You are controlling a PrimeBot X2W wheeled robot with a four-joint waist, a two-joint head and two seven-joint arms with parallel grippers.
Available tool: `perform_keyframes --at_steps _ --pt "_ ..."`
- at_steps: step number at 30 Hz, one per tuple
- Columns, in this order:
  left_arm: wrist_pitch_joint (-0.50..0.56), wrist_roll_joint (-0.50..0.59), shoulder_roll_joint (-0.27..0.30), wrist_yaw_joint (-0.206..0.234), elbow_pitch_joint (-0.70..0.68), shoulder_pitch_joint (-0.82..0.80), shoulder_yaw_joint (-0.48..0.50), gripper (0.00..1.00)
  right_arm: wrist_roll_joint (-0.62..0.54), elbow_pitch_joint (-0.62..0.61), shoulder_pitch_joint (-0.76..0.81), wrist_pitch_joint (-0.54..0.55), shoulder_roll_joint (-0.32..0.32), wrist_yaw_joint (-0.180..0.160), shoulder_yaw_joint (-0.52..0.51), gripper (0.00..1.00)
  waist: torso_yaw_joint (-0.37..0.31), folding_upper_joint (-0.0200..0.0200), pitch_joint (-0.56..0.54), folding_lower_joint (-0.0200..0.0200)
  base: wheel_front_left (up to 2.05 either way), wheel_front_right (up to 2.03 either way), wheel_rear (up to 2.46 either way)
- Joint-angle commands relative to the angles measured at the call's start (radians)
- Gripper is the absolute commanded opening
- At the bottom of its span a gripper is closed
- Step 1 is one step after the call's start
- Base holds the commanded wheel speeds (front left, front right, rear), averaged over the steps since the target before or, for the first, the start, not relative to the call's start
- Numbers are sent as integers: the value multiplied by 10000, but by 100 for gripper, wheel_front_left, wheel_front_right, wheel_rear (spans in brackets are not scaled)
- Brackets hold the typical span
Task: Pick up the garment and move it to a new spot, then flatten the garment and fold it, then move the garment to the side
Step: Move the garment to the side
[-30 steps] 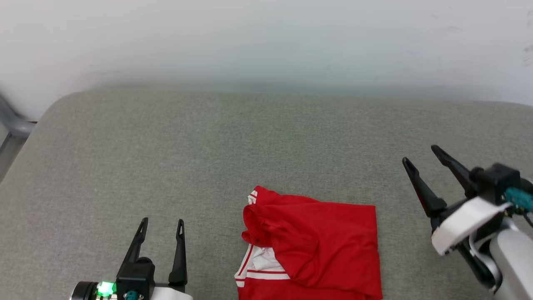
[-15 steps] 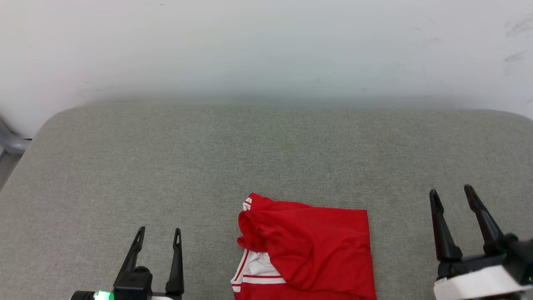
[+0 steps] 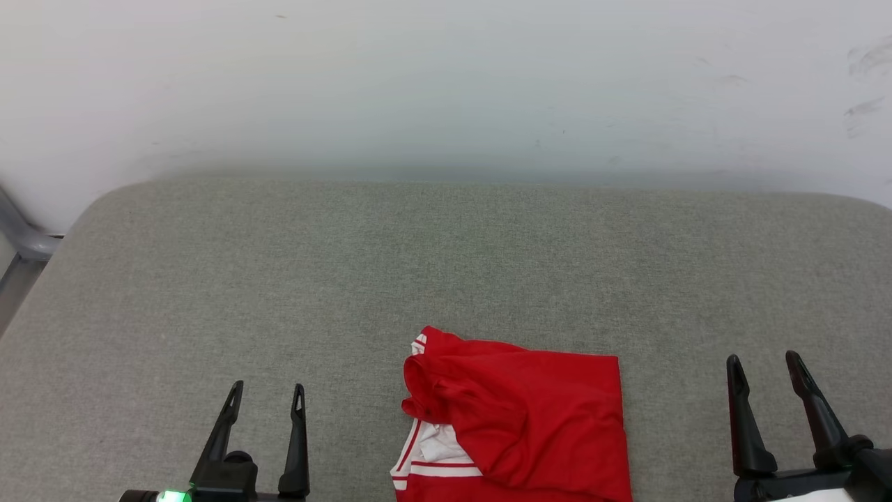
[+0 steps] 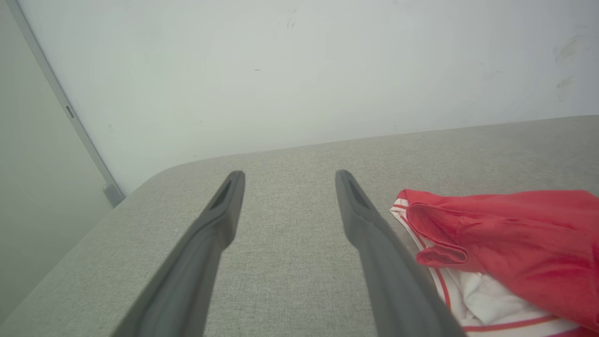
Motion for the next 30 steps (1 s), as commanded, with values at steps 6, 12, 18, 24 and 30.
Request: perform_keyframes --at_steps 6,12,18,24,30 --pt "-20 35 78 65 -49 61 -48 100 -128 139 175 -23 107 -9 -23 100 27 0 2 1 0 0 0" --pt "-20 0 116 97 -27 19 -107 100 -236 129 -88 -23 124 -9 -107 100 90 0 3 1 0 0 0" --pt "-20 6 126 91 -11 -106 -200 100 -82 110 -1067 -23 -533 -9 -252 100 233 0 78 1 0 0 0" --pt "-20 -15 136 107 19 -229 -253 100 993 412 -2772 1545 -1767 -9 422 100 331 0 192 1 0 0 0" --pt "-20 -49 127 140 41 -346 -283 100 2978 906 -4148 5233 -3065 -9 2016 100 422 0 378 1 0 0 0"
